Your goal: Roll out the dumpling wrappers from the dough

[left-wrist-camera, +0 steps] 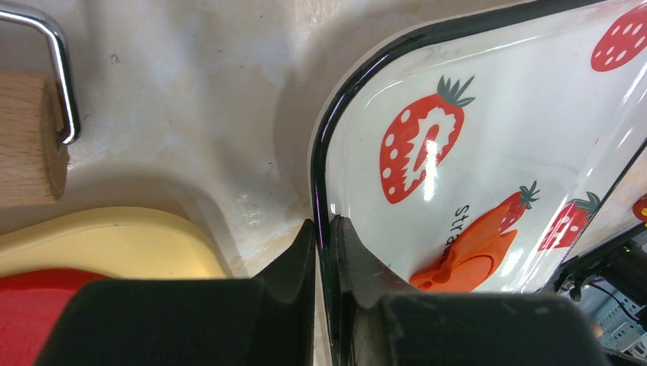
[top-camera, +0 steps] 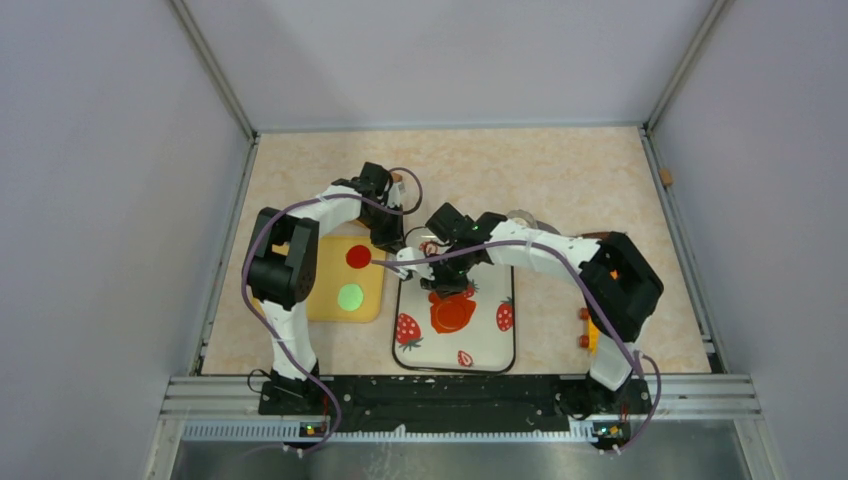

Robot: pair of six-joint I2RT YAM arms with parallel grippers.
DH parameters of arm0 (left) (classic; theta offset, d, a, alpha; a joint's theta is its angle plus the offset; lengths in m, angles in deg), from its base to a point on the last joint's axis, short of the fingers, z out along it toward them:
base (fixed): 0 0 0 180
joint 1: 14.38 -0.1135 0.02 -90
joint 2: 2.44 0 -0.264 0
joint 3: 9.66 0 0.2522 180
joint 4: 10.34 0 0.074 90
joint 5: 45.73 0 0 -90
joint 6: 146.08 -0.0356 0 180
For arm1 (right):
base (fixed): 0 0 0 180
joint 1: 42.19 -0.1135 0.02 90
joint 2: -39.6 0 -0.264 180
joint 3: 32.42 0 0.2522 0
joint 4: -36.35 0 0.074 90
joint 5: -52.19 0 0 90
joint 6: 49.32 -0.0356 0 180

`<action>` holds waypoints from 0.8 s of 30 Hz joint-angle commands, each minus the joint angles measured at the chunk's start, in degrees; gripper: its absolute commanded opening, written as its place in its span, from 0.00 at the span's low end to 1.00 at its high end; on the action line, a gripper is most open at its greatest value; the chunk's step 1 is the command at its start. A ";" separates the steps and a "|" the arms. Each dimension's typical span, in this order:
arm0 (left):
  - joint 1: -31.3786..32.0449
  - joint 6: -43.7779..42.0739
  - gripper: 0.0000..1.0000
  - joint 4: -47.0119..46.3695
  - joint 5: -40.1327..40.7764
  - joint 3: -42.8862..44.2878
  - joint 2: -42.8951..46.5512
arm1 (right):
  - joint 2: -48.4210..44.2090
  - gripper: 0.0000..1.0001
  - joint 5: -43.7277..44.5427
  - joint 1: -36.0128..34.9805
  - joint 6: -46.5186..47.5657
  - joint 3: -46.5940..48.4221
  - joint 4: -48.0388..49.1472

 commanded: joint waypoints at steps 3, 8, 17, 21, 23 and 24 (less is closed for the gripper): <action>-0.27 -1.41 0.00 -0.79 0.49 1.77 -0.39 | -4.51 0.33 -2.68 -0.32 -1.11 -2.27 2.18; -0.27 -1.45 0.00 -0.91 -0.49 1.64 -0.29 | -0.65 0.41 -3.06 -0.09 -1.84 -0.56 4.32; -0.26 -1.63 0.00 -0.92 -1.07 1.19 0.57 | 6.16 0.45 -2.71 1.25 -2.23 2.00 5.57; -0.26 -1.63 0.00 -0.99 -1.16 1.07 0.85 | 7.09 0.44 -2.99 2.13 -2.20 2.41 5.36; -0.26 -1.63 0.00 -1.00 -1.28 1.05 0.90 | 6.93 0.44 -3.06 2.38 -2.14 2.46 5.27; -0.26 -1.67 0.00 -1.02 -1.33 0.99 0.87 | 6.58 0.44 -3.11 2.44 -2.27 2.49 5.25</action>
